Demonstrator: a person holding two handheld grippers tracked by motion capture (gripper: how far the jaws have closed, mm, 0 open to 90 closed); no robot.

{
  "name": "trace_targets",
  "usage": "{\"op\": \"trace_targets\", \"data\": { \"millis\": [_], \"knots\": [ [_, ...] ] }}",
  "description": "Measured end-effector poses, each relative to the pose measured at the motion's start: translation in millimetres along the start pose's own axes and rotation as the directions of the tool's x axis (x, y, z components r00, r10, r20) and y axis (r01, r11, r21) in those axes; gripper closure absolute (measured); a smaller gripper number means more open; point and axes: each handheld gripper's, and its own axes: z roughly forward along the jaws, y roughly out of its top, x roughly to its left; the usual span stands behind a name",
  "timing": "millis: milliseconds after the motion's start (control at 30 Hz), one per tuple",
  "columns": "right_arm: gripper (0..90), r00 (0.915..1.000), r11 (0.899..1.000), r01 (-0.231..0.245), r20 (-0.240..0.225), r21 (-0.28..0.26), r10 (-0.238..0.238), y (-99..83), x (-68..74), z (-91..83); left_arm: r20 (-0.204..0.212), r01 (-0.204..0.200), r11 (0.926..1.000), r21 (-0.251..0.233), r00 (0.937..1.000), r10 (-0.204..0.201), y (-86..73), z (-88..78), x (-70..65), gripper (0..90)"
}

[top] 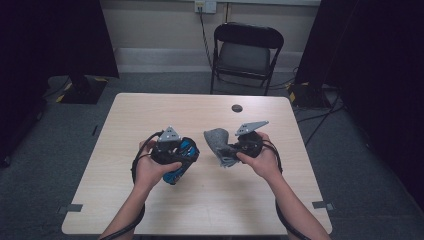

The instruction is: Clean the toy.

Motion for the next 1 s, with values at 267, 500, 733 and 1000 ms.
{"op": "trace_targets", "data": {
  "millis": [267,500,733,1000],
  "knots": [
    [75.3,0.9982,0.999,0.05,-0.034,-0.003,-0.05,19.7,10.7,8.6,0.054,-0.025,0.9995,0.021,0.9983,0.023,2.4,8.3,-13.4,25.5],
    [75.3,0.9924,0.995,0.102,-0.07,0.003,-0.102,27.8,19.6,13.8,0.063,-0.035,0.999,0.03,0.9975,0.033,1.9,7.4,-12.2,25.5],
    [75.3,0.9897,0.993,0.117,-0.083,0.002,-0.117,26.7,21.6,13.5,0.057,-0.032,0.9989,0.035,0.9979,0.03,0.8,7.0,-9.5,25.5],
    [75.3,0.9869,0.992,0.126,-0.101,0.004,-0.125,20.8,24.0,12.4,0.039,-0.023,0.9991,0.034,0.999,0.022,-0.6,5.3,-4.4,25.5]
  ]
}}
